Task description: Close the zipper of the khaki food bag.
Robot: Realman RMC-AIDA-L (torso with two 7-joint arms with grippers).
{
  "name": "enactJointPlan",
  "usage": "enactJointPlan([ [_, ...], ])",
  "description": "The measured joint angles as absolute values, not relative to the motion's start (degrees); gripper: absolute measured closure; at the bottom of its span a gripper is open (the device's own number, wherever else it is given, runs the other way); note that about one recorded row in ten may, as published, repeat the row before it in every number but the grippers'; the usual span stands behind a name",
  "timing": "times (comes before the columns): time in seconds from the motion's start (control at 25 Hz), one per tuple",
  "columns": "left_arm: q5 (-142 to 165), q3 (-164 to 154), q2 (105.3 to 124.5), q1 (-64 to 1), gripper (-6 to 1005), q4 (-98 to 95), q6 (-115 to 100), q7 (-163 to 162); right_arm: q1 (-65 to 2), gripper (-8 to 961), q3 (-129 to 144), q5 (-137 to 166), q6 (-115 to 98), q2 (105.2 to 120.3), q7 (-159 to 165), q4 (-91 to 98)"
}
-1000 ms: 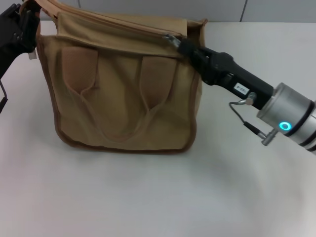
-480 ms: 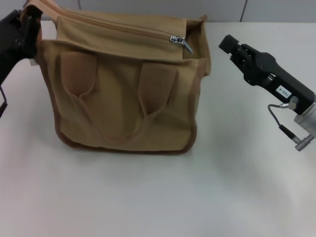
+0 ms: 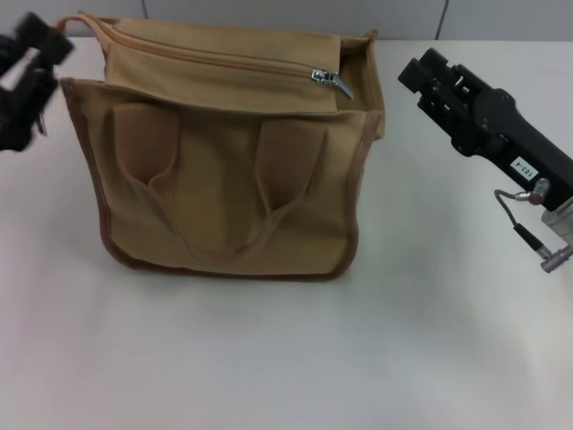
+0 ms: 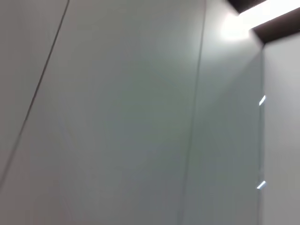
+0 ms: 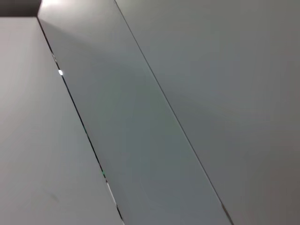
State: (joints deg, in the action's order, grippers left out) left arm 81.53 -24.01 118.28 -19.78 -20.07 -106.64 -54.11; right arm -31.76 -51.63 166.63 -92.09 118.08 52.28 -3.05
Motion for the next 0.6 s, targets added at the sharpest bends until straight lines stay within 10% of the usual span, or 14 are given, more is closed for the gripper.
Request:
enactJointPlan([
  [0.6,96.5,-39.1,116.40,-13.1,272,-33.4,-113.2,-60.1,-36.4,291,-30.0,167.0,-111.4,113.95,50.2,8.1],
])
